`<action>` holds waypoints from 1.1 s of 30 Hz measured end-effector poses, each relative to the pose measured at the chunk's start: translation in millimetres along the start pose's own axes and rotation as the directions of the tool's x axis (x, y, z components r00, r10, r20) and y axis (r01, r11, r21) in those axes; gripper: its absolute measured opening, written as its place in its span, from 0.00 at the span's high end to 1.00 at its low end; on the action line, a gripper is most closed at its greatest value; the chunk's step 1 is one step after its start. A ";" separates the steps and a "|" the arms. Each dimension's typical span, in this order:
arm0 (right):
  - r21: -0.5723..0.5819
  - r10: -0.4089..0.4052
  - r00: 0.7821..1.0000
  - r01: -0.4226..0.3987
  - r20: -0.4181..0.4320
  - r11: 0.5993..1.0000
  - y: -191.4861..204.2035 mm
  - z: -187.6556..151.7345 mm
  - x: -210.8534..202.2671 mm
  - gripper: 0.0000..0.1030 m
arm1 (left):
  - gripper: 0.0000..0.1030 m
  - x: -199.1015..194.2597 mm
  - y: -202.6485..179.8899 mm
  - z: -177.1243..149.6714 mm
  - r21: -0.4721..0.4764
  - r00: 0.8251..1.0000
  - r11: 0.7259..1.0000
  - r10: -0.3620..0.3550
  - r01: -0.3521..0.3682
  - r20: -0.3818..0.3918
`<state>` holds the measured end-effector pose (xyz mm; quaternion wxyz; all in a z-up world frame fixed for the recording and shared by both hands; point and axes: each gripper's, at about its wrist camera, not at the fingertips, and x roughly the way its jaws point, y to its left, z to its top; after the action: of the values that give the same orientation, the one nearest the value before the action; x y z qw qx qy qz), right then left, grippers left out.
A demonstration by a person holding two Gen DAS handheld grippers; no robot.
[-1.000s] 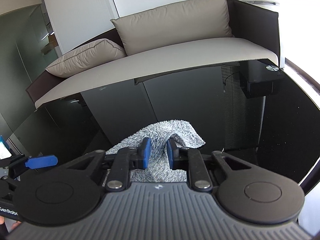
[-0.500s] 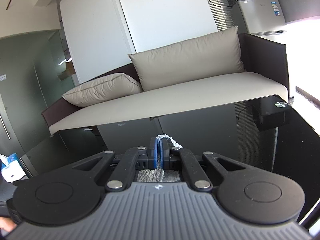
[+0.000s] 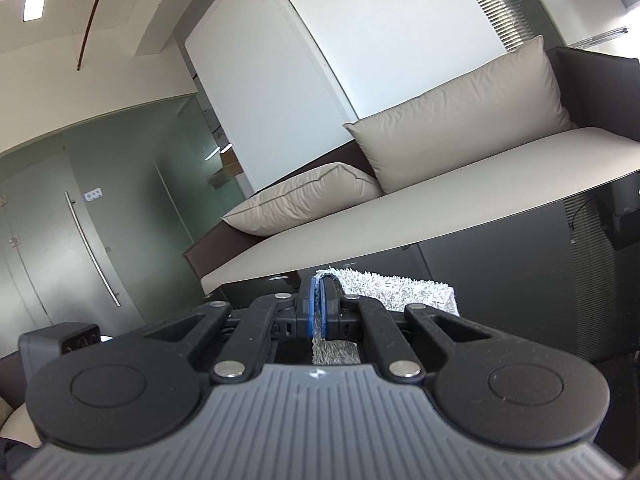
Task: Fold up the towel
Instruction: 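Lift the towel with the right gripper while the left gripper grasps another edge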
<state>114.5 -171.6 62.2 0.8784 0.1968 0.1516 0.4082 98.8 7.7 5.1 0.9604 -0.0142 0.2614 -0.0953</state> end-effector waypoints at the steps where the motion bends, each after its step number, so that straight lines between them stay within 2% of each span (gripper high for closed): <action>1: -0.004 0.010 1.000 -0.011 -0.006 1.000 2.6 0.8 0.0 0.98 | 0.01 0.0 -0.7 0.0 0.004 1.000 1.000 0.010 -0.010 0.006; 7: -0.001 0.109 0.994 -0.109 -0.014 0.994 13.2 3.1 -4.2 0.98 | 0.01 -3.4 -2.2 2.1 0.003 0.999 1.000 0.019 -0.019 0.047; 9: 0.000 0.140 0.990 -0.140 -0.018 0.990 16.6 3.7 -6.1 0.98 | 0.06 -3.8 -3.4 2.5 0.005 0.999 1.000 0.001 -0.001 0.049; 11: -0.007 0.143 0.989 -0.143 -0.025 0.990 19.1 3.6 -7.8 0.98 | 0.26 -3.6 -4.5 2.9 0.009 0.999 1.000 -0.017 0.017 0.047; 13: -0.004 0.142 0.990 -0.142 -0.024 0.990 19.6 3.8 -9.9 0.98 | 0.31 -2.3 -5.3 2.9 0.016 0.999 1.000 -0.027 0.026 0.039; 15: -0.002 0.139 0.990 -0.139 -0.022 0.990 19.2 3.7 -11.7 0.98 | 0.31 -2.0 -5.3 1.9 0.015 0.999 0.999 -0.033 0.032 0.037; 16: -0.002 0.139 0.990 -0.139 -0.022 0.990 19.1 3.7 -12.7 0.98 | 0.36 -2.3 -5.3 1.8 0.014 0.999 0.999 -0.037 0.037 0.038; 17: -0.003 0.136 0.990 -0.137 -0.023 0.991 18.8 3.2 -13.3 0.98 | 0.47 -2.5 -5.5 1.8 0.016 0.998 0.999 -0.044 0.043 0.039; 19: -0.004 0.133 0.991 -0.133 -0.026 0.991 18.5 2.1 -14.5 0.98 | 0.61 -2.3 -6.6 1.8 0.025 0.997 0.998 -0.060 0.059 0.038; 24: -0.007 0.112 0.993 -0.112 -0.025 0.994 16.8 0.2 -12.9 0.97 | 0.90 0.9 -10.2 -0.8 0.044 0.997 0.996 -0.078 0.078 0.019; 25: -0.003 0.100 0.995 -0.100 -0.023 0.995 14.8 -0.1 -12.3 0.97 | 0.92 1.5 -10.0 -1.2 0.041 0.997 0.996 -0.076 0.075 0.018; 33: 0.061 -0.066 0.998 0.066 -0.005 0.996 -12.7 -3.3 -17.5 0.94 | 0.94 0.4 2.5 -1.2 -0.019 0.999 0.999 -0.025 0.025 0.028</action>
<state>110.6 -191.9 55.3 0.8847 0.2178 0.1717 0.3746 99.0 10.2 3.6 0.9624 -0.0280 0.2490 -0.1046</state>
